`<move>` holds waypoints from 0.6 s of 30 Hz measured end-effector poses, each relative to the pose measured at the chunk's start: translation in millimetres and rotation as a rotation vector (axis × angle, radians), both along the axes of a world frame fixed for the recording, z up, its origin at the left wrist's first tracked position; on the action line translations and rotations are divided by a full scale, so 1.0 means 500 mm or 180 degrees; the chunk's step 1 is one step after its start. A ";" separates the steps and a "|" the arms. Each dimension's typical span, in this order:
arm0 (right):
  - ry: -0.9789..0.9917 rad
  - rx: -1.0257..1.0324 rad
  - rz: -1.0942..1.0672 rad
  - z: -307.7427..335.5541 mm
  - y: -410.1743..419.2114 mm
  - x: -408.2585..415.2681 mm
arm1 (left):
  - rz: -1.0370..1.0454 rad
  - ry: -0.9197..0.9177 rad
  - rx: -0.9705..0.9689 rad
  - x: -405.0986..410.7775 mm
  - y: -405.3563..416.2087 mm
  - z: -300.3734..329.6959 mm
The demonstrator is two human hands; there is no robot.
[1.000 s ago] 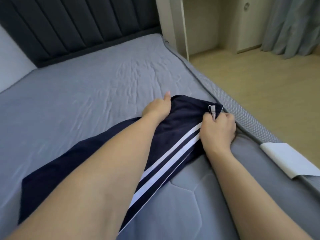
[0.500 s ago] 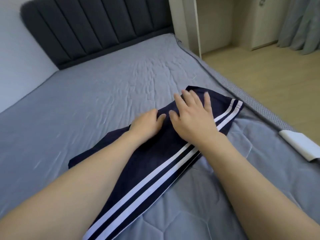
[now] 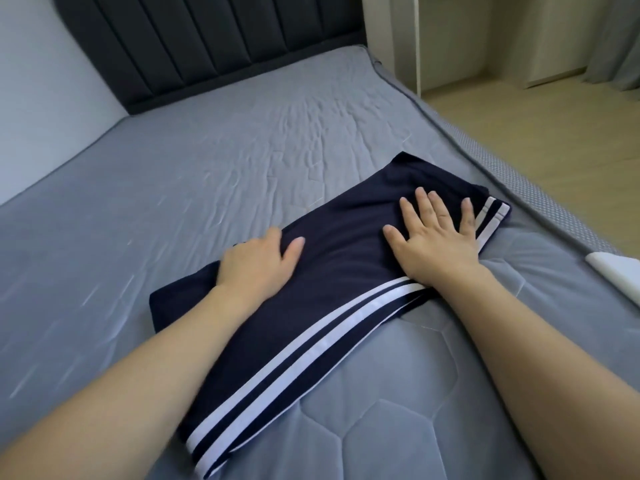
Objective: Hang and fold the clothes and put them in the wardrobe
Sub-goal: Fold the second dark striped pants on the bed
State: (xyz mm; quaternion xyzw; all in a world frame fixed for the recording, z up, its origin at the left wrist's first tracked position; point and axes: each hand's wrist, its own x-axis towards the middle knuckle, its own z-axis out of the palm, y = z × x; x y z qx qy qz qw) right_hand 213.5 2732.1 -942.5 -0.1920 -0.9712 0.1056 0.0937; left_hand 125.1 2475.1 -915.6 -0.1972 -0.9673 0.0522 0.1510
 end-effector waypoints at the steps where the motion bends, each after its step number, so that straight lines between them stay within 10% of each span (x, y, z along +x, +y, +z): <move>1: -0.0065 0.0012 0.0018 0.003 0.000 -0.003 | 0.0068 -0.0045 -0.0034 0.004 -0.052 0.000; 12: -0.0335 0.0287 -0.0078 0.009 -0.001 -0.022 | 0.0558 -0.0259 -0.0456 0.000 -0.190 0.003; 18: -0.0504 0.0325 -0.0129 0.014 -0.005 -0.020 | -0.0780 -0.0157 0.1177 0.192 -0.046 0.097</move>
